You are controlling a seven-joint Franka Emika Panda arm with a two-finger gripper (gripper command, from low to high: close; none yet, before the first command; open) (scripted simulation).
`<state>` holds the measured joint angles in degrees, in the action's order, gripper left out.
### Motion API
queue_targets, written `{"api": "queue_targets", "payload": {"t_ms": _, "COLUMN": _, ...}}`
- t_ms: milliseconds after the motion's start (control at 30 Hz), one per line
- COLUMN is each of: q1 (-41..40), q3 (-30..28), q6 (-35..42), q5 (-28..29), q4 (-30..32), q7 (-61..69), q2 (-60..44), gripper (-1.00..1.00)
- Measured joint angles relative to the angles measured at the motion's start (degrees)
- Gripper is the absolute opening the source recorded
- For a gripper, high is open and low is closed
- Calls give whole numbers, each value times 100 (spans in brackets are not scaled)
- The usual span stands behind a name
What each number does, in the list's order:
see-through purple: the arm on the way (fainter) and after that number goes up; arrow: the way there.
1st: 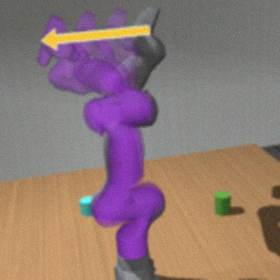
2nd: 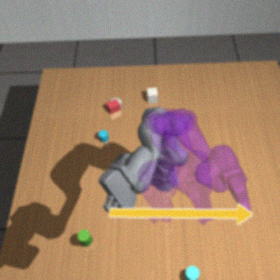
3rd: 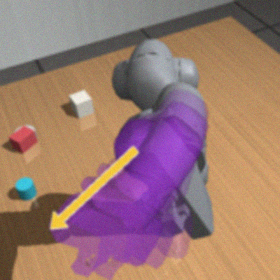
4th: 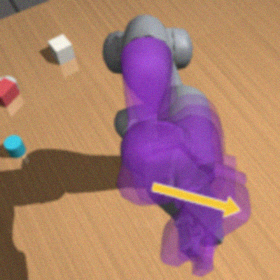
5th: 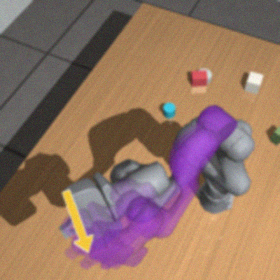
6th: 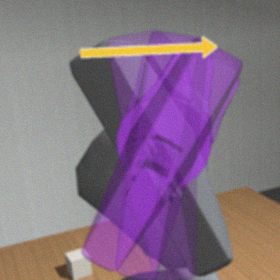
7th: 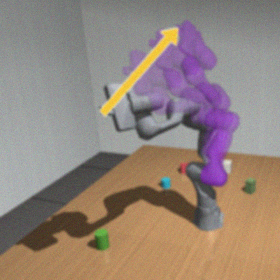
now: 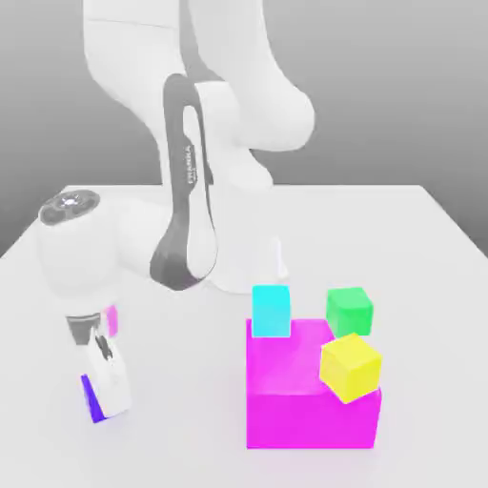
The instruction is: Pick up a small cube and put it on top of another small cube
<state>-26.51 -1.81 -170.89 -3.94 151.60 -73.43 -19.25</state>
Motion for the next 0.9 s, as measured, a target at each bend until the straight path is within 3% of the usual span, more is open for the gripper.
{"api": "queue_targets", "payload": {"t_ms": 233, "q1": 190, "q3": -29, "q6": 1093, "q5": 274, "q4": 178, "q7": -443, "q2": 1286, "gripper": -100}}
{"api": "queue_targets", "payload": {"t_ms": 433, "q1": 1586, "q3": 670, "q6": 2314, "q5": 205, "q4": -170, "q7": -2313, "q2": 2235, "gripper": -100}}
{"api": "queue_targets", "payload": {"t_ms": 633, "q1": 2454, "q3": 1650, "q6": 3467, "q5": -52, "q4": -523, "q7": -4135, "q2": 3014, "gripper": -100}}
{"api": "queue_targets", "payload": {"t_ms": 800, "q1": 2617, "q3": 1941, "q6": 2879, "q5": 134, "q4": -382, "q7": -4718, "q2": 2522, "gripper": -100}}
{"api": "queue_targets", "payload": {"t_ms": 833, "q1": 2621, "q3": 1954, "q6": 2706, "q5": 169, "q4": -336, "q7": -4754, "q2": 2393, "gripper": 100}}
{"api": "queue_targets", "payload": {"t_ms": 900, "q1": 2621, "q3": 1954, "q6": 2704, "q5": 169, "q4": -336, "q7": -4754, "q2": 2393, "gripper": 100}}
